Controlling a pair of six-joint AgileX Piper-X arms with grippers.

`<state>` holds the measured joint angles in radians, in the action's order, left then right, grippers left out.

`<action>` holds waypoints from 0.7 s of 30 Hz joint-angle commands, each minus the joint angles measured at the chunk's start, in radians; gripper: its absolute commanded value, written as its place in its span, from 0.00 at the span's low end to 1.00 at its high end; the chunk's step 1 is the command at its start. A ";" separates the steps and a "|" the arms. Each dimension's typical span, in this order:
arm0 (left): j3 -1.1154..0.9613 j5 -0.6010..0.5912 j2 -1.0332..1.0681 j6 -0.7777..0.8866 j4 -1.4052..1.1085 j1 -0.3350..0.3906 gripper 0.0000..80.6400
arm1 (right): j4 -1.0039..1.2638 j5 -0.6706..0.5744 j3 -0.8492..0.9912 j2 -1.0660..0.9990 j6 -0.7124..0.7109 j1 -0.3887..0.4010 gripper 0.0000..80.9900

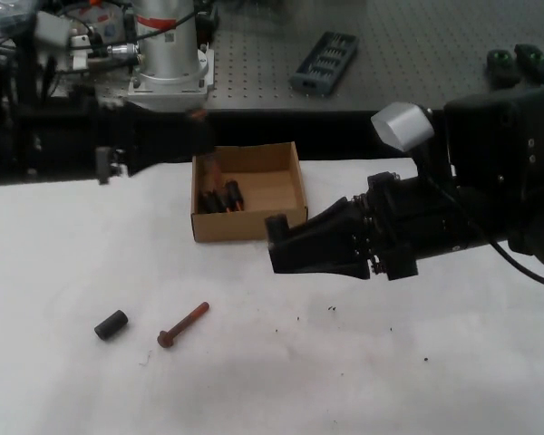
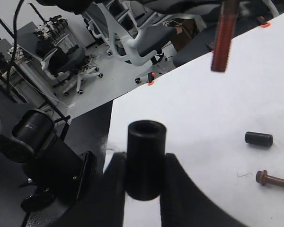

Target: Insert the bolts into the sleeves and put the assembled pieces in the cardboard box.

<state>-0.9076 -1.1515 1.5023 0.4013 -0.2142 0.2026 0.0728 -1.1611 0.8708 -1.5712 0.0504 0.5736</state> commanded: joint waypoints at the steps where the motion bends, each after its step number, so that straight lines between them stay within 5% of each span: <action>1: -0.006 -0.019 0.002 -0.056 -0.020 0.047 0.01 | -0.010 -0.027 0.003 0.000 -0.001 -0.006 0.03; 8: -0.015 0.023 0.019 -0.096 -0.022 0.122 0.01 | -0.098 -0.028 0.003 -0.018 -0.045 -0.036 0.03; 21: -0.105 0.020 0.069 -0.064 -0.020 0.124 0.01 | -0.098 -0.043 0.003 -0.018 -0.050 -0.050 0.04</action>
<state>-0.9914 -1.1327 1.5745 0.3293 -0.2192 0.3233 -0.0265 -1.1871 0.8708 -1.5895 0.0142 0.5309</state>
